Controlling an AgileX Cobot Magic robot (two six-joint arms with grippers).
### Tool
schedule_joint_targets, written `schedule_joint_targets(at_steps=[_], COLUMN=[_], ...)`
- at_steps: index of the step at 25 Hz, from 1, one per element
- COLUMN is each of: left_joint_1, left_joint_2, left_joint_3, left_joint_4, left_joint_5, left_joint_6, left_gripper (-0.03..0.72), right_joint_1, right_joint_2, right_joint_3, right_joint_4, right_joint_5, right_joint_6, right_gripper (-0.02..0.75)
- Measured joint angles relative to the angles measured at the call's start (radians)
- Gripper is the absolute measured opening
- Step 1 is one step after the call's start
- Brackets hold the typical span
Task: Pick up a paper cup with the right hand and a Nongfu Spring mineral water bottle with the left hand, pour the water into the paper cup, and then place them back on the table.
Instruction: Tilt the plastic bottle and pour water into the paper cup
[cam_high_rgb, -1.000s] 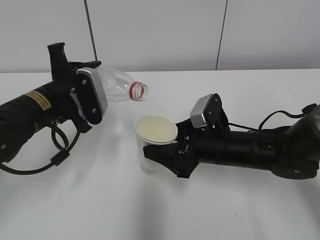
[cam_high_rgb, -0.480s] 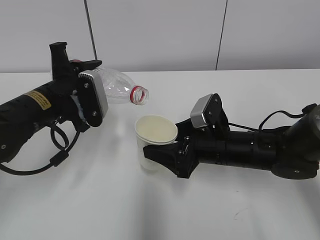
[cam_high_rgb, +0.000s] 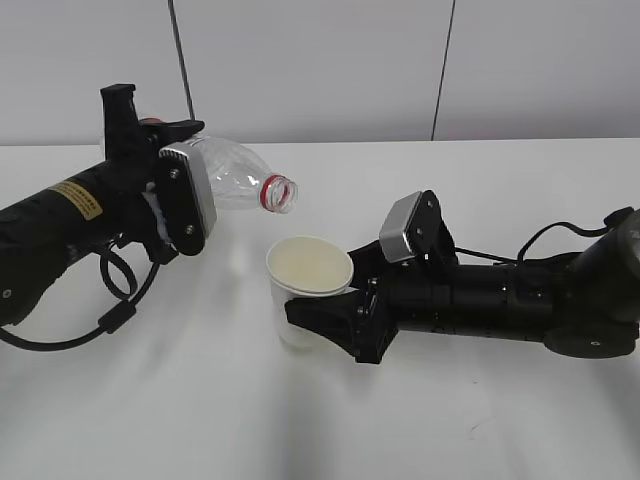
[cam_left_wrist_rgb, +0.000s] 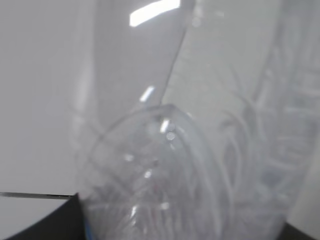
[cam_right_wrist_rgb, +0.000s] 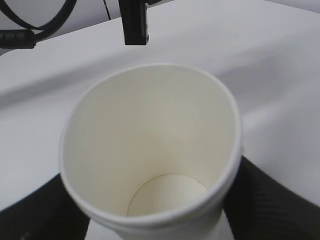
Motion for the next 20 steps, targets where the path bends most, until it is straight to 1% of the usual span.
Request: schedule_joint_targets(at_steps=[7, 18, 20], left_joint_1=[0.000, 0.000, 0.000], left_joint_2=[0.000, 0.000, 0.000], left_joint_3=[0.000, 0.000, 0.000], left_joint_4=[0.000, -0.009, -0.010], left_joint_5=[-0.002, -0.038, -0.038], left_joint_6=[0.025, 0.026, 0.045], left_gripper=[0.343, 0.343, 0.343], right_joint_1=[0.000, 0.000, 0.000], right_joint_2=[0.000, 0.000, 0.000], right_joint_3=[0.000, 0.000, 0.000], right_joint_4=[-0.001, -0.001, -0.001], right_joint_5=[-0.002, -0.002, -0.002], right_joint_6=[0.000, 0.000, 0.000], right_gripper=[0.541, 0.540, 0.540])
